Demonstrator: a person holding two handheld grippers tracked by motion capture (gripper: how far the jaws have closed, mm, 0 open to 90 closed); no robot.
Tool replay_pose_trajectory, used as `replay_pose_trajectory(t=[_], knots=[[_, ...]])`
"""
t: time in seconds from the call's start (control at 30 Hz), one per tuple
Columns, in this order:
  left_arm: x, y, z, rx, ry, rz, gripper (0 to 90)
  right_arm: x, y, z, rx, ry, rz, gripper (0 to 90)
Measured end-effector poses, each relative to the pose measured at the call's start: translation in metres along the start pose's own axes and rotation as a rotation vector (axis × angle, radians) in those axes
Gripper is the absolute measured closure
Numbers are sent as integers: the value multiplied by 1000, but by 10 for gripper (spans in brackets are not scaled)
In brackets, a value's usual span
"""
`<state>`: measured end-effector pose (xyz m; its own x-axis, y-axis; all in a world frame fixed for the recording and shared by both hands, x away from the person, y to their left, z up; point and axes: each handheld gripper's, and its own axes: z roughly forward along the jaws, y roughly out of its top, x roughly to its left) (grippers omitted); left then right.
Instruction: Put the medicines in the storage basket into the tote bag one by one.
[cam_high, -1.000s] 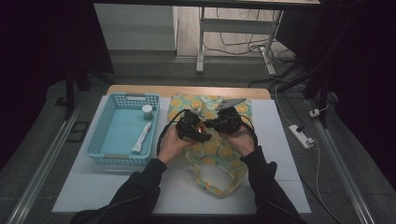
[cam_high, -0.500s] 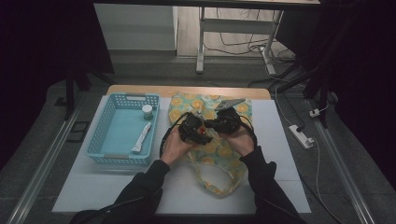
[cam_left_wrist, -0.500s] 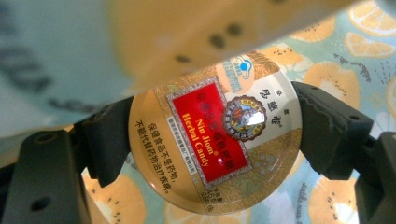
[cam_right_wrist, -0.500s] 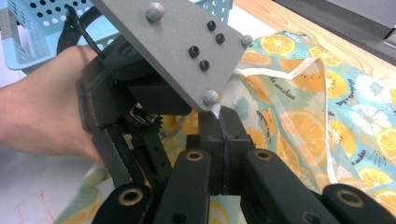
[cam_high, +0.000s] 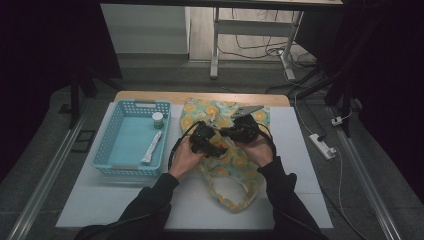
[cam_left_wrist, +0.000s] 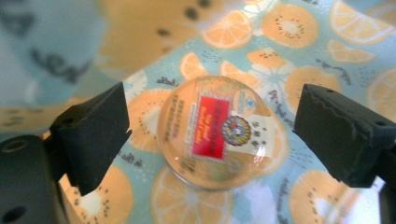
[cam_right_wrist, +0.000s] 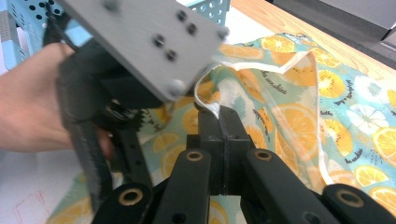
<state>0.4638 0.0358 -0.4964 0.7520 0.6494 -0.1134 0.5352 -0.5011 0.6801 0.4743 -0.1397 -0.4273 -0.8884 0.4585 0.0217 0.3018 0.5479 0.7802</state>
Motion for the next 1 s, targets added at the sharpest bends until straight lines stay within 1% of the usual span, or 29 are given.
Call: replay_pose_trajectory(t=[0.03, 0.1, 0.3, 0.37, 0.47, 0.63, 0.8, 1.0], knots=[[0, -1, -3, -8, -11, -11, 102, 0, 0, 0, 1, 0, -3, 900], [-1, -3, -8, -11, -17, -15, 92, -1, 0, 0, 1, -1, -2, 900], [-2, -9, -25, -18, -57, -34, 64, 0, 0, 1, 3, -1, -2, 900], [-2, -11, -32, -29, -80, -41, 54, 0, 0, 1, 4, -1, -3, 900], [-4, -13, -39, -40, -100, -36, 37, 0, 0, 1, 4, 0, -2, 900], [-9, -18, -49, -53, -121, -12, 13, 0, 0, 1, 4, 1, -4, 900], [-8, -26, -63, -78, -149, -17, 7, 0, 0, 0, 4, 1, -3, 900], [-1, -37, -78, -92, -143, -24, 0, 0, 0, 0, 4, 0, -5, 900]])
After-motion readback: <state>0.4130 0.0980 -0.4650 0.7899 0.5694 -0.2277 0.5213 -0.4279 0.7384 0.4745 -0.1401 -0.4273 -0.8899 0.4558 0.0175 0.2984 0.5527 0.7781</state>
